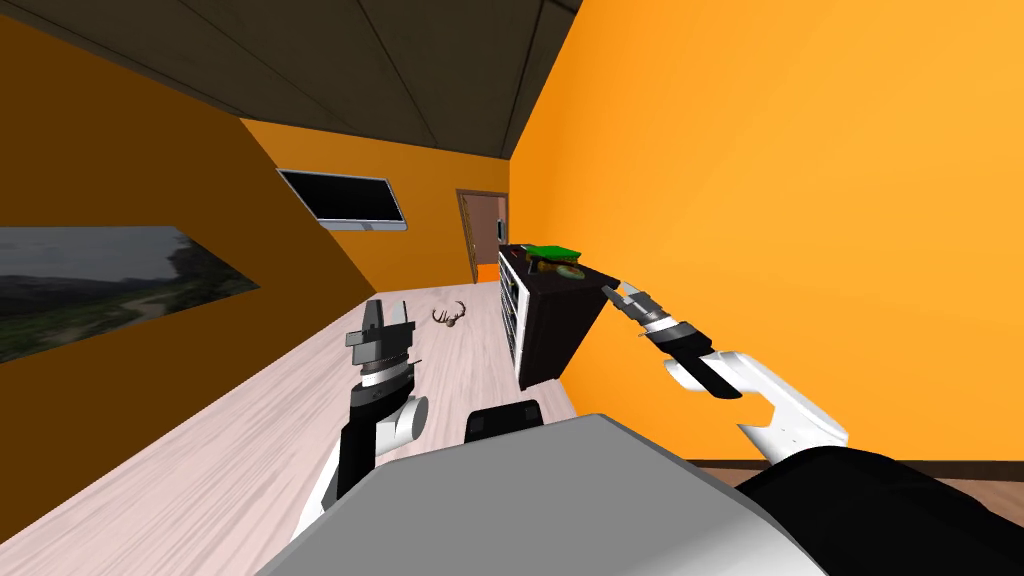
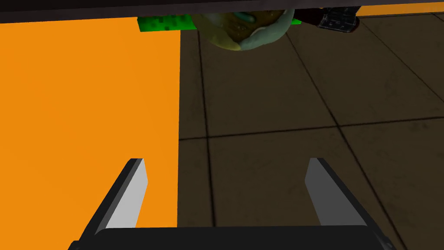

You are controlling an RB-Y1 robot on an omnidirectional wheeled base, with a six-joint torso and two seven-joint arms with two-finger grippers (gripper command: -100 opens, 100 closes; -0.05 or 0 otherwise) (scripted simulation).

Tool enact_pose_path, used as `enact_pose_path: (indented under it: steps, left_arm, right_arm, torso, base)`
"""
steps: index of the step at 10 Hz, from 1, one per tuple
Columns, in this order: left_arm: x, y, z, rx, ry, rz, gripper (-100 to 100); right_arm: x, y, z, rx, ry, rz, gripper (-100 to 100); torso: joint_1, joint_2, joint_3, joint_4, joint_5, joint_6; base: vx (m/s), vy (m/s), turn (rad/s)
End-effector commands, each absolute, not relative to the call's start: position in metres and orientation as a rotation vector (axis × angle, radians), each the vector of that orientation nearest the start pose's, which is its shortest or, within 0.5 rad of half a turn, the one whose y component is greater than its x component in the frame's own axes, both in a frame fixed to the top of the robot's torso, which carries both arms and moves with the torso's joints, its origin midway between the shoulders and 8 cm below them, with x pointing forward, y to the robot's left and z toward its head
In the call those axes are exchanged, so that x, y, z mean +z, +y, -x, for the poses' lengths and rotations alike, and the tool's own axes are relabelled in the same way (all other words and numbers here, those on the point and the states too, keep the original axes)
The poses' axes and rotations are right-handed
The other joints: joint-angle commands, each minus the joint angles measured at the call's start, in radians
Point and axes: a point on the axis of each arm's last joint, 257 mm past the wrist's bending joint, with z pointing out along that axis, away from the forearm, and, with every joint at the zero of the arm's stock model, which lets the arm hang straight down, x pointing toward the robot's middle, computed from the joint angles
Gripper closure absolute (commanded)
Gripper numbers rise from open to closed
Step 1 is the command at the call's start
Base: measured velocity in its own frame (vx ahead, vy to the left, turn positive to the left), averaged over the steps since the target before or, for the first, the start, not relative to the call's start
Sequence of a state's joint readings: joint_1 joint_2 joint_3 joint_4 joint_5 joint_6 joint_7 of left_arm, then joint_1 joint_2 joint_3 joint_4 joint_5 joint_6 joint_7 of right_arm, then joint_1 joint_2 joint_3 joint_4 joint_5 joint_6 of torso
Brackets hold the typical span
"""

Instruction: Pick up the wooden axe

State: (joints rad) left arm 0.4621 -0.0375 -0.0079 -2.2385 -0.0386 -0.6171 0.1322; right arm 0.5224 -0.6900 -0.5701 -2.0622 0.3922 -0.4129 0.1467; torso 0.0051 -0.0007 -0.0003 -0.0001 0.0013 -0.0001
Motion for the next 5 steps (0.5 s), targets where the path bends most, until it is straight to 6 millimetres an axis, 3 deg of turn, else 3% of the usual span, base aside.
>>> enact_pose_path:
  steps: [1, 4, 5]
  left_arm:
    - [0.04, 0.269, -0.335, -1.448, 0.496, 0.615, 0]
    - [0.04, 0.269, -0.335, -1.448, 0.496, 0.615, 0]
    - [0.04, 0.269, -0.335, -1.448, 0.496, 0.615, 0]
  right_arm:
    - [0.03, -0.452, -0.374, 0.087, 1.258, 0.169, -100]
    - [0.036, -0.463, -0.376, 0.003, 1.285, 0.24, -100]
    - [0.039, -0.476, -0.375, -0.078, 1.306, 0.287, -100]
  torso:
    - [0.0, 0.0, 0.0, 0.0, 0.0, 0.0]
    - [-0.002, -0.001, -0.001, 0.0, 0.0, 0.0]
    - [-0.002, -0.001, -0.001, 0.0, -0.001, 0.0]
  base:
    - [0.034, 0.073, 0.003]
    - [0.023, 0.055, 0.002]
    - [0.025, 0.074, 0.011]
